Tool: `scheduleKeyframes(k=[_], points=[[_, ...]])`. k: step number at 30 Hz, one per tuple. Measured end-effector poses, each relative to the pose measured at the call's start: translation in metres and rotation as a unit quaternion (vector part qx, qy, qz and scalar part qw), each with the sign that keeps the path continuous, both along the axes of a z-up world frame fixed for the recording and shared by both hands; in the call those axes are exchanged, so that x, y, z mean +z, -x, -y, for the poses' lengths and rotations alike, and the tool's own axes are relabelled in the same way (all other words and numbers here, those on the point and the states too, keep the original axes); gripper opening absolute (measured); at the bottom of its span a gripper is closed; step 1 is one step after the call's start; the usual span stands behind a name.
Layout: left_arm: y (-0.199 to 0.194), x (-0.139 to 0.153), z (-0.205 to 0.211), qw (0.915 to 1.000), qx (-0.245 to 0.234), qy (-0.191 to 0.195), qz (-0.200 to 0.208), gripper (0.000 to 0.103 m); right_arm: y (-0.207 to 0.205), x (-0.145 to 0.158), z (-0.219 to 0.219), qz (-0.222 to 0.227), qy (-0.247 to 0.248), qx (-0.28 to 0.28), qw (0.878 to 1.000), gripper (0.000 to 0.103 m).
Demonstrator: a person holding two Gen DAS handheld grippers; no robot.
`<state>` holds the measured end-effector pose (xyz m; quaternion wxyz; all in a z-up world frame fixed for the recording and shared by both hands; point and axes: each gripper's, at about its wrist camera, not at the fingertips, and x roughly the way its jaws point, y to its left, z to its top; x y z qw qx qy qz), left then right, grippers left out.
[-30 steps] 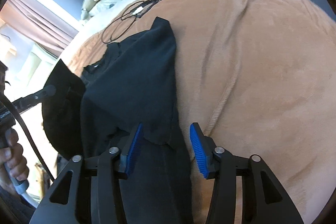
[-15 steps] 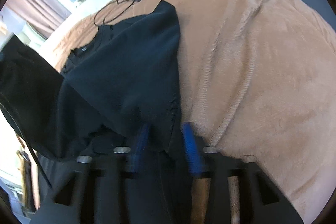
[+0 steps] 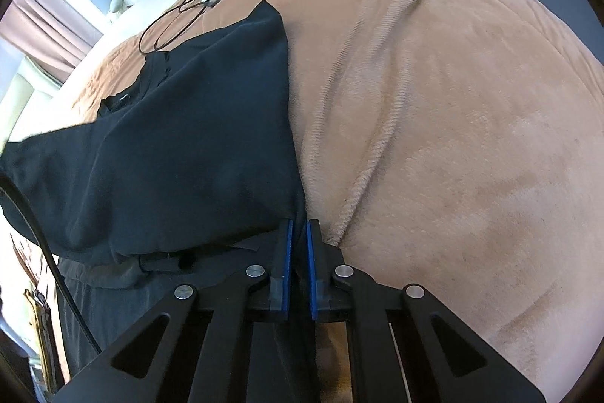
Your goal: Fold small clothes
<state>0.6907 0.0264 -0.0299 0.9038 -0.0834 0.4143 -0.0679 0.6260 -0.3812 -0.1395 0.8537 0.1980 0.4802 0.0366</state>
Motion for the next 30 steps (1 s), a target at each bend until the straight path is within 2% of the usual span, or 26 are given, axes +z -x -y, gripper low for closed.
scheduleKeyframes(k=[6, 9, 11, 12, 14, 15, 20, 21, 22, 23, 24, 28, 30], points=[[0.008, -0.055, -0.035, 0.9973, 0.007, 0.002, -0.073, 0.007, 0.002, 0.000, 0.008, -0.002, 0.005, 0.001, 1.000, 0.002], [0.009, -0.066, -0.044, 0.9955, 0.003, 0.010, -0.094, 0.008, 0.004, 0.000, 0.009, -0.002, 0.008, 0.002, 1.000, 0.002], [0.008, -0.066, -0.050, 0.9955, 0.016, 0.008, -0.093, 0.010, 0.006, 0.001, 0.011, -0.002, 0.010, 0.004, 1.000, 0.002], [0.007, -0.065, -0.053, 0.9956, 0.020, 0.009, -0.091, 0.012, 0.007, 0.001, 0.011, -0.001, 0.010, 0.005, 1.000, 0.002], [0.004, -0.066, -0.058, 0.9953, 0.031, 0.021, -0.090, 0.037, 0.009, 0.001, 0.014, 0.000, 0.006, 0.007, 1.000, 0.002], [0.002, -0.067, -0.060, 0.9952, 0.039, 0.020, -0.088, 0.042, 0.010, 0.001, 0.015, 0.000, 0.002, 0.007, 1.000, 0.002], [-0.008, -0.090, -0.061, 0.9929, 0.046, 0.015, -0.108, 0.045, 0.014, 0.006, 0.019, 0.004, -0.001, 0.014, 1.000, 0.005], [-0.010, -0.097, -0.059, 0.9921, 0.048, 0.011, -0.115, 0.045, 0.016, 0.008, 0.018, 0.008, 0.001, 0.017, 1.000, 0.013], [-0.012, -0.104, -0.058, 0.9911, 0.050, 0.006, -0.123, 0.045, 0.017, 0.010, 0.017, 0.013, 0.005, 0.022, 1.000, 0.034], [-0.014, -0.110, -0.056, 0.9902, 0.051, 0.003, -0.130, 0.045, 0.019, 0.013, 0.014, 0.017, 0.016, 0.029, 0.999, 0.048], [-0.016, -0.119, -0.055, 0.9888, 0.052, 0.000, -0.140, 0.045, 0.021, 0.015, 0.010, 0.020, 0.030, 0.033, 0.999, 0.068], [-0.021, -0.139, -0.054, 0.9842, 0.064, -0.012, -0.165, 0.045, 0.026, 0.016, -0.006, 0.029, 0.076, 0.061, 0.995, 0.069], [-0.021, -0.139, -0.052, 0.9846, 0.070, -0.015, -0.159, 0.045, 0.027, 0.012, -0.017, 0.025, 0.095, 0.076, 0.992, 0.069]])
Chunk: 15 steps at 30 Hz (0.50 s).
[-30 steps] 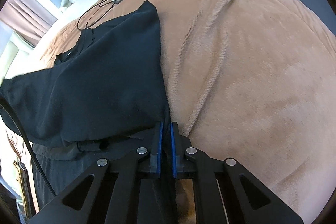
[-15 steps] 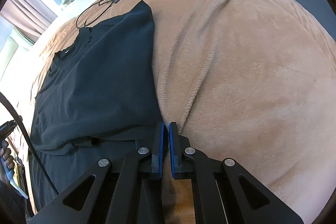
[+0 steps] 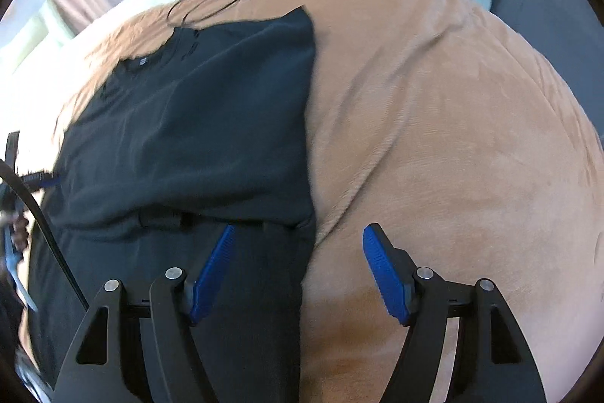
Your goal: Fold small clothes
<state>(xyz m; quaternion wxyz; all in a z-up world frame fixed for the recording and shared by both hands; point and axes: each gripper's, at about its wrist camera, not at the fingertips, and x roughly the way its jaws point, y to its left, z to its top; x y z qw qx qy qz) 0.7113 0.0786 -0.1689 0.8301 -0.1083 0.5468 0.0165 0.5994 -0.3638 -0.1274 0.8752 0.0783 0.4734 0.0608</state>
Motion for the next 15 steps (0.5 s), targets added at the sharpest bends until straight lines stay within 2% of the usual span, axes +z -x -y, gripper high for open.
scheduleKeyframes(k=[1, 3, 4, 5, 8, 9, 12, 15], points=[[-0.001, 0.000, 0.001, 1.0000, 0.001, -0.001, -0.001, 0.044, -0.001, -0.002, -0.004, -0.002, 0.010, 0.005, 1.000, 0.069], [-0.002, 0.002, 0.004, 1.0000, -0.002, 0.007, 0.001, 0.030, -0.004, -0.009, -0.013, -0.008, 0.035, 0.013, 0.999, 0.069], [-0.003, 0.003, 0.006, 0.9999, -0.007, 0.012, 0.001, 0.015, -0.007, -0.012, -0.016, -0.012, 0.045, 0.014, 0.999, 0.069], [-0.004, 0.005, 0.009, 0.9997, -0.016, 0.018, 0.002, 0.013, -0.011, -0.013, -0.020, -0.013, 0.053, 0.013, 0.998, 0.069], [-0.002, 0.018, 0.021, 0.9991, -0.035, -0.005, 0.025, 0.010, -0.017, -0.017, -0.026, 0.000, 0.080, -0.002, 0.997, 0.068], [-0.001, 0.026, 0.022, 0.9987, -0.036, -0.003, 0.035, 0.010, -0.019, -0.018, -0.028, 0.002, 0.086, -0.009, 0.996, 0.064], [0.002, 0.056, 0.012, 0.9970, -0.021, -0.008, 0.074, 0.010, -0.025, -0.022, -0.026, 0.004, 0.087, -0.031, 0.996, 0.055], [0.006, 0.082, 0.000, 0.9948, -0.010, -0.018, 0.100, 0.010, -0.024, -0.025, -0.025, 0.004, 0.081, -0.042, 0.996, 0.054]])
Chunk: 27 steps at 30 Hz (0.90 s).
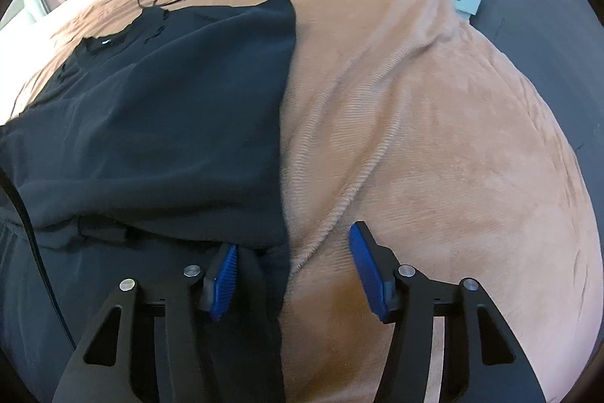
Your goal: Fold small clothes
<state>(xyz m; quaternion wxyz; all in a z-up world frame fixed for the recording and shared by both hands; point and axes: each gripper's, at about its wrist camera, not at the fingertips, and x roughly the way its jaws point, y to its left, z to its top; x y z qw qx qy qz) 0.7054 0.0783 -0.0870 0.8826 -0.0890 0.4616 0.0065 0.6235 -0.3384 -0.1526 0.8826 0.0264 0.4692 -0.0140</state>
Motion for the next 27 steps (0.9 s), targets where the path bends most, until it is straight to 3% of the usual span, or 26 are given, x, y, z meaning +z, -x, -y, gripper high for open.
scheduleKeyframes(k=[4, 8, 16, 19, 23, 27], points=[[0.007, 0.025, -0.018, 0.9998, 0.010, 0.003, 0.015, 0.009, 0.001, -0.002, -0.004, 0.004, 0.006, -0.005, 1.000, 0.053], [0.012, 0.023, -0.027, 0.9999, 0.012, -0.002, 0.003, 0.010, 0.002, -0.002, -0.007, 0.003, 0.010, -0.013, 1.000, 0.053], [0.000, -0.033, -0.020, 0.9981, 0.001, 0.000, -0.061, 0.011, 0.002, -0.001, -0.001, 0.004, -0.003, -0.015, 1.000, 0.053], [0.004, -0.046, -0.023, 0.9969, 0.004, 0.002, -0.078, 0.018, 0.003, 0.000, 0.002, 0.003, -0.006, -0.017, 1.000, 0.053], [0.015, -0.051, -0.031, 0.9967, 0.002, 0.008, -0.081, 0.040, 0.009, 0.003, 0.002, 0.002, -0.010, -0.017, 1.000, 0.053], [0.028, -0.056, -0.037, 0.9959, -0.002, 0.017, -0.089, 0.044, 0.020, 0.008, 0.002, -0.004, -0.023, 0.001, 1.000, 0.053]])
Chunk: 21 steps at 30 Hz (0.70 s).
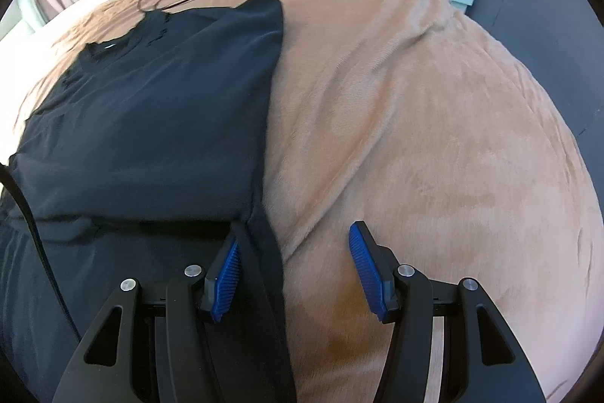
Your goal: Fold small clothes
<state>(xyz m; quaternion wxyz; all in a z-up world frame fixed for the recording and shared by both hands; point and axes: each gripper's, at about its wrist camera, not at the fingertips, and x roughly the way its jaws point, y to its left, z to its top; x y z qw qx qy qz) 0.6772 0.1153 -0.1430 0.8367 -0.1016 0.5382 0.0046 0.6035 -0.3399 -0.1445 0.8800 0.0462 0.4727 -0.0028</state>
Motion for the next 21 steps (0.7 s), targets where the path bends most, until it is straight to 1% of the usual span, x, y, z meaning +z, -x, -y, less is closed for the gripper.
scheduleKeyframes(k=[3, 6, 10, 11, 12, 13, 14, 16, 21], points=[[0.011, -0.004, -0.002, 0.9997, -0.006, 0.023, -0.006, 0.044, 0.011, 0.009, 0.000, 0.009, -0.015, 0.017, 1.000, 0.053], [0.019, -0.009, 0.005, 0.9989, -0.019, 0.041, -0.013, 0.044, 0.019, 0.020, -0.001, 0.021, -0.020, 0.029, 0.999, 0.053], [0.023, -0.016, 0.018, 0.9982, -0.029, 0.047, -0.020, 0.044, 0.021, 0.035, 0.002, 0.041, -0.044, 0.025, 0.998, 0.053], [0.023, -0.018, 0.022, 0.9985, -0.031, 0.041, -0.021, 0.040, 0.019, 0.038, 0.004, 0.044, -0.052, 0.019, 0.997, 0.053], [0.023, -0.019, 0.026, 0.9989, -0.033, 0.029, -0.018, 0.034, 0.017, 0.040, 0.005, 0.046, -0.057, 0.013, 0.997, 0.053], [0.024, -0.020, 0.029, 0.9990, -0.038, 0.017, -0.018, 0.014, 0.013, 0.040, 0.007, 0.045, -0.062, 0.005, 0.997, 0.053], [0.024, -0.019, 0.031, 0.9990, -0.041, 0.005, -0.019, 0.009, 0.009, 0.039, 0.008, 0.044, -0.064, 0.000, 0.997, 0.053], [0.025, -0.016, 0.031, 0.9988, -0.047, 0.003, -0.017, 0.007, -0.001, 0.033, 0.009, 0.034, -0.076, -0.010, 0.996, 0.051], [0.030, -0.001, 0.021, 0.9978, -0.063, 0.016, -0.011, 0.006, -0.028, 0.016, 0.013, 0.014, -0.104, -0.030, 0.994, 0.050]])
